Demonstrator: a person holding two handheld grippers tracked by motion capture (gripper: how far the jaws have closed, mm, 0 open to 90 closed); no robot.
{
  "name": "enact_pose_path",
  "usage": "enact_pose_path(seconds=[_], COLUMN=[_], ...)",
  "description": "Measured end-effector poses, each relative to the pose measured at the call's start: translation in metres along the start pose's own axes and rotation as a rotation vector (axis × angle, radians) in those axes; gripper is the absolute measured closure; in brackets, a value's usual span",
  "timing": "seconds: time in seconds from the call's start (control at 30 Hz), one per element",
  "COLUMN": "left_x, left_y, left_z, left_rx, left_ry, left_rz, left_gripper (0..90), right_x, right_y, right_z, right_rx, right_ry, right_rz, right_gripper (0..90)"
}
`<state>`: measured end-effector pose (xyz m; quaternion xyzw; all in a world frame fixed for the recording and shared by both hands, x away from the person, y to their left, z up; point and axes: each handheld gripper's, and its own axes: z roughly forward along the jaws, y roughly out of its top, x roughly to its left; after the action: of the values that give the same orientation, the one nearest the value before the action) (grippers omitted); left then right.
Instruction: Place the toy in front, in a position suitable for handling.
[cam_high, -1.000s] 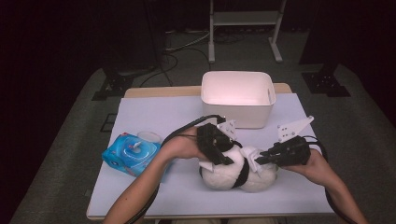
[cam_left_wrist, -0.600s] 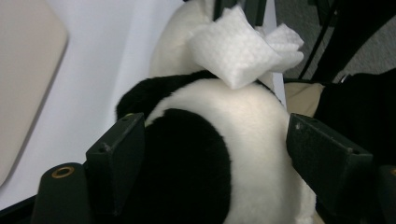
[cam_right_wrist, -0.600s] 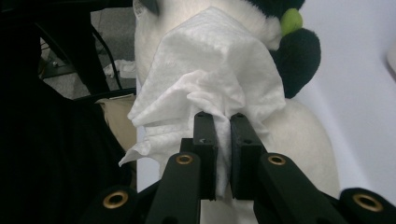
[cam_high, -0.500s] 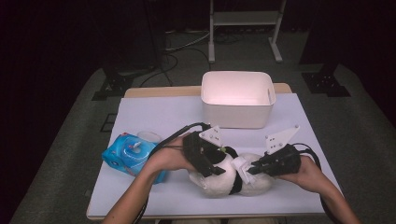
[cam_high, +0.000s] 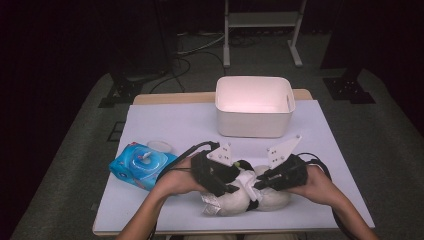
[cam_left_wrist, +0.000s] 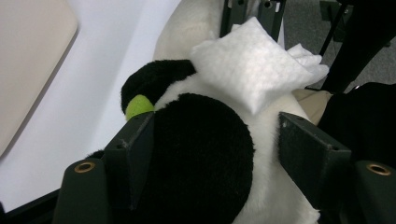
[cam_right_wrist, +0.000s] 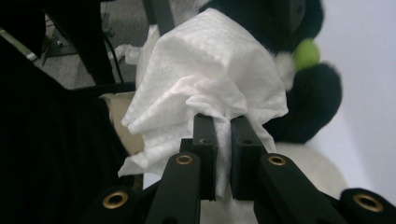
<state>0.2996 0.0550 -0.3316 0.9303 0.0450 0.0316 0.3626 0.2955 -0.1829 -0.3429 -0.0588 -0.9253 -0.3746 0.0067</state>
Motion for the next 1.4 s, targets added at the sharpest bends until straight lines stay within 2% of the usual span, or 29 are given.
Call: enact_pose_path(seconds=[0.1, 0.3, 0.43, 0.63, 0.8, 0.93, 1.07, 1.13, 1.27, 1.4], left_x=[0.000, 0.001, 0.001, 0.000, 0.001, 0.003, 0.003, 0.003, 0.002, 0.000], left_y=[-0.003, -0.005, -0.006, -0.006, -0.007, -0.008, -0.008, -0.008, -0.007, -0.005], left_z=[-0.001, 0.000, 0.000, -0.001, -0.001, -0.001, -0.001, 0.000, 0.000, 0.001], left_rx=[-0.022, -0.041, -0.044, -0.038, -0.044, -0.054, -0.055, -0.056, -0.053, -0.047], left_ry=[-0.007, -0.010, -0.009, -0.008, -0.009, -0.013, -0.013, -0.012, -0.008, -0.005], left_rz=[-0.005, -0.007, -0.009, -0.005, -0.010, -0.017, -0.019, -0.018, -0.015, -0.009], left_gripper=[29.3, 29.4, 29.3, 29.2, 28.8, 28.6, 28.4, 27.9, 26.9, 25.4], right_x=[-0.004, -0.007, -0.005, -0.006, -0.009, -0.011, -0.014, -0.016, -0.016, -0.016], right_y=[0.005, -0.001, -0.010, -0.032, -0.052, -0.070, -0.087, -0.092, -0.087, -0.074], right_z=[0.000, -0.011, -0.024, -0.046, -0.057, -0.062, -0.063, -0.063, -0.063, -0.062], right_rx=[-0.035, 0.000, -0.013, -0.026, -0.044, -0.060, -0.053, -0.070, -0.066, -0.049], right_ry=[-0.004, -0.047, -0.061, -0.103, -0.122, -0.125, -0.134, -0.126, -0.131, -0.135], right_rz=[0.011, 0.030, 0.045, 0.094, 0.146, 0.192, 0.229, 0.240, 0.228, 0.202], right_gripper=[82.1, 82.0, 82.0, 81.9, 81.7, 81.5, 81.3, 81.3, 81.4, 81.4])
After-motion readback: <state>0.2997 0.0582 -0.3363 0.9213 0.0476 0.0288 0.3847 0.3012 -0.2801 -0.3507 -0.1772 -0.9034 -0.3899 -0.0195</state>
